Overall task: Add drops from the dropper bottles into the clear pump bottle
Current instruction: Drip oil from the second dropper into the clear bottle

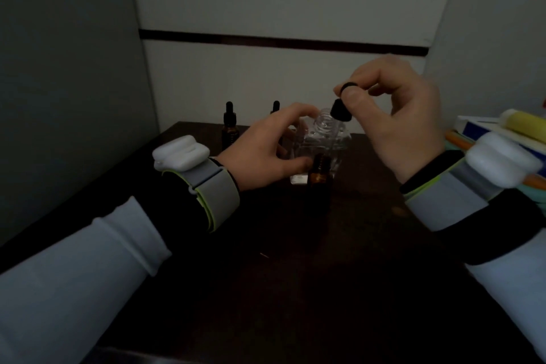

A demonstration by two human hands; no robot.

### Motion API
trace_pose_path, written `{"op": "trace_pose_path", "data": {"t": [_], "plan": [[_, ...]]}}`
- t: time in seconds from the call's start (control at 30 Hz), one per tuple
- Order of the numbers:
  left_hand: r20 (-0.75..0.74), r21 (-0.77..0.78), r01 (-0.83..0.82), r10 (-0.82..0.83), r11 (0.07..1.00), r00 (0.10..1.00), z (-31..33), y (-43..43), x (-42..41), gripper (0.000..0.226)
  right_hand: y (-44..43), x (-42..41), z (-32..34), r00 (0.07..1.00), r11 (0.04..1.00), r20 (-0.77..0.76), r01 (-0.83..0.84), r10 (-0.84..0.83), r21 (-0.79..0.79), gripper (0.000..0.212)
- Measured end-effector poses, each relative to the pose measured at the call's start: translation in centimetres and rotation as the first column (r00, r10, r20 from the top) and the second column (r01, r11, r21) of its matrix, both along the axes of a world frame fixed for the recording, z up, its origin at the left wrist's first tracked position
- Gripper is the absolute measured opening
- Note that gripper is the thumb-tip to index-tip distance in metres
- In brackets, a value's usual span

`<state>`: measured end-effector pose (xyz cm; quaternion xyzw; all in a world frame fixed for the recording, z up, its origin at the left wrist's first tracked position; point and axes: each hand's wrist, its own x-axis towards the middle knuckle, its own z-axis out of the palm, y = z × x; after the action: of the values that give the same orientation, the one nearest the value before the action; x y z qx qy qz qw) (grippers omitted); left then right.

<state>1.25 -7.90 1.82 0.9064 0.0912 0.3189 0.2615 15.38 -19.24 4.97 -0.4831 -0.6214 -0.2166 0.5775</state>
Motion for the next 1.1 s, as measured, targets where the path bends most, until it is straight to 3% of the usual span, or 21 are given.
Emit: {"op": "trace_pose_path", "data": {"t": [0.13, 0.23, 0.37, 0.57, 0.8, 1.1], "plan": [[-0.002, 0.017, -0.006, 0.006, 1.0, 1.0, 0.0, 0.0, 0.0, 0.057, -0.3, 0.3, 0.6, 0.997, 0.987, -0.08, 0.001, 0.012, 0.164, 0.005], [-0.004, 0.019, -0.004, 0.004, 1.0, 1.0, 0.0, 0.1, 0.0, 0.057, -0.5, 0.3, 0.9, 0.995, 0.975, -0.097, 0.019, 0.003, 0.22, 0.013], [0.002, 0.019, -0.007, 0.006, 1.0, 1.0, 0.0, 0.0, 0.0, 0.057, -0.2, 0.3, 0.4, 0.998, 0.991, -0.042, 0.056, -0.051, 0.124, 0.003], [-0.006, 0.016, -0.009, 0.009, 1.0, 1.0, 0.0, -0.1, 0.0, 0.057, 0.9, 0.5, -0.9, 0.992, 0.991, 0.01, 0.129, -0.129, -0.046, 0.008], [-0.016, 0.007, -0.017, 0.018, 1.0, 1.0, 0.1, -0.1, 0.0, 0.059, 0.8, 0.4, -0.8, 0.991, 0.988, 0.033, 0.129, -0.127, -0.08, 0.018], [-0.019, 0.001, -0.017, 0.017, 1.0, 1.0, 0.0, 0.0, 0.0, 0.06, 0.8, 0.5, -0.8, 0.996, 0.993, 0.017, 0.093, -0.092, -0.078, 0.015]]}}
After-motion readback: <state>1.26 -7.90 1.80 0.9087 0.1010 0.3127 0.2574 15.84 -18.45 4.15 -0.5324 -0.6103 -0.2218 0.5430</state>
